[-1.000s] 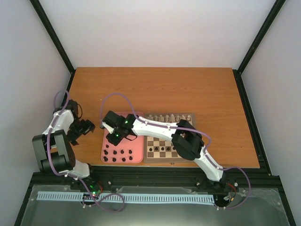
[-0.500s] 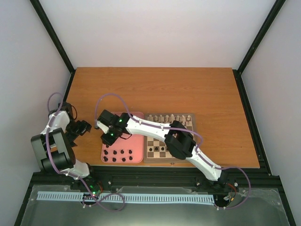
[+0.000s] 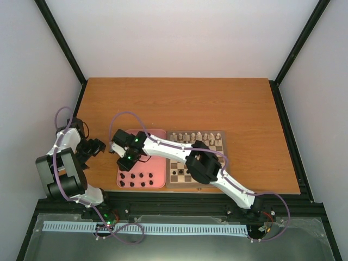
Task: Set up the chess pieces on the board
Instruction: Pick up the chess piece from the storage box.
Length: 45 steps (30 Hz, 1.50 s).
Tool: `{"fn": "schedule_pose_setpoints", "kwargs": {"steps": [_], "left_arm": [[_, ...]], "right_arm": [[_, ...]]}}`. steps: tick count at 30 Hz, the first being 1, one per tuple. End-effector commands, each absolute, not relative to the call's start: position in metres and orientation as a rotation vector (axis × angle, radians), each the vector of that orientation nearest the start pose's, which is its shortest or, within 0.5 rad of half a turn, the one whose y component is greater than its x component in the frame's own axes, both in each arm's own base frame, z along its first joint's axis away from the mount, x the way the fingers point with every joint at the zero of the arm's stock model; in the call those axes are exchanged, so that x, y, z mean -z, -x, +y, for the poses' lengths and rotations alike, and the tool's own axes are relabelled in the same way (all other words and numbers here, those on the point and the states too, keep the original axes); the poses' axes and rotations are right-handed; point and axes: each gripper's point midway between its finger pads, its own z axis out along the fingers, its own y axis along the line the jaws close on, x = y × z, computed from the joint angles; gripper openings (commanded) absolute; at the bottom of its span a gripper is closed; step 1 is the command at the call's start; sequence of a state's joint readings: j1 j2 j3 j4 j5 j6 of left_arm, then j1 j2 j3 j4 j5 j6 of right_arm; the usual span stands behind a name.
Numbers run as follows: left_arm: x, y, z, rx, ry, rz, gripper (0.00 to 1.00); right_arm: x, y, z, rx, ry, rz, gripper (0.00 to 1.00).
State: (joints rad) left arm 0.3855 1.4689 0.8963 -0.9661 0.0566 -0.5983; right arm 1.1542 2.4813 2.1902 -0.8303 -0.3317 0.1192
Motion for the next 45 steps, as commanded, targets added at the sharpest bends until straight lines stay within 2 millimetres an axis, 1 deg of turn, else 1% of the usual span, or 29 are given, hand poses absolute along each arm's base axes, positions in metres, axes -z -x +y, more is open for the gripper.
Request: {"fn": "schedule_pose_setpoints", "kwargs": {"steps": [1, 6, 12, 16, 21, 24, 26, 31, 33, 36, 37, 38, 45], "left_arm": [[-0.051, -0.232, 0.083, 0.11, 1.463, 2.726, 1.0], [-0.051, -0.233, 0.083, 0.113, 1.464, 2.724, 1.0], [-0.051, -0.233, 0.083, 0.115, 1.463, 2.727, 1.0], [-0.05, -0.233, 0.082, 0.119, 1.464, 2.729, 1.0], [-0.051, -0.234, 0.081, 0.129, 1.457, 2.724, 1.0], [-0.051, -0.233, 0.081, 0.129, 1.457, 2.727, 1.0], [-0.051, -0.233, 0.081, 0.129, 1.456, 2.727, 1.0], [-0.051, -0.233, 0.08, 0.139, 1.456, 2.726, 1.0], [-0.051, -0.233, 0.08, 0.142, 1.453, 2.726, 1.0], [-0.051, -0.233, 0.079, 0.149, 1.452, 2.729, 1.0], [-0.05, -0.232, 0.079, 0.148, 1.454, 2.729, 1.0], [-0.051, -0.232, 0.079, 0.146, 1.453, 2.727, 1.0], [-0.052, -0.234, 0.077, 0.165, 1.448, 2.726, 1.0]], "right_arm": [[-0.046, -0.182, 0.56, -0.791, 1.555, 2.44, 0.34], [-0.042, -0.184, 0.559, -0.77, 1.559, 2.444, 0.33], [-0.038, -0.184, 0.558, -0.763, 1.561, 2.454, 0.28], [-0.033, -0.182, 0.558, -0.767, 1.565, 2.464, 0.27], [-0.034, -0.186, 0.557, -0.752, 1.554, 2.463, 0.21], [-0.032, -0.187, 0.556, -0.741, 1.552, 2.47, 0.15], [-0.032, -0.187, 0.555, -0.734, 1.548, 2.473, 0.1], [-0.035, -0.195, 0.551, -0.693, 1.52, 2.481, 0.03], [-0.039, -0.2, 0.548, -0.672, 1.5, 2.476, 0.03], [-0.052, -0.21, 0.544, -0.656, 1.456, 2.455, 0.03], [-0.062, -0.214, 0.544, -0.658, 1.434, 2.436, 0.03], [-0.064, -0.217, 0.538, -0.637, 1.419, 2.439, 0.03], [-0.109, -0.245, 0.516, -0.597, 1.275, 2.402, 0.03]]}}
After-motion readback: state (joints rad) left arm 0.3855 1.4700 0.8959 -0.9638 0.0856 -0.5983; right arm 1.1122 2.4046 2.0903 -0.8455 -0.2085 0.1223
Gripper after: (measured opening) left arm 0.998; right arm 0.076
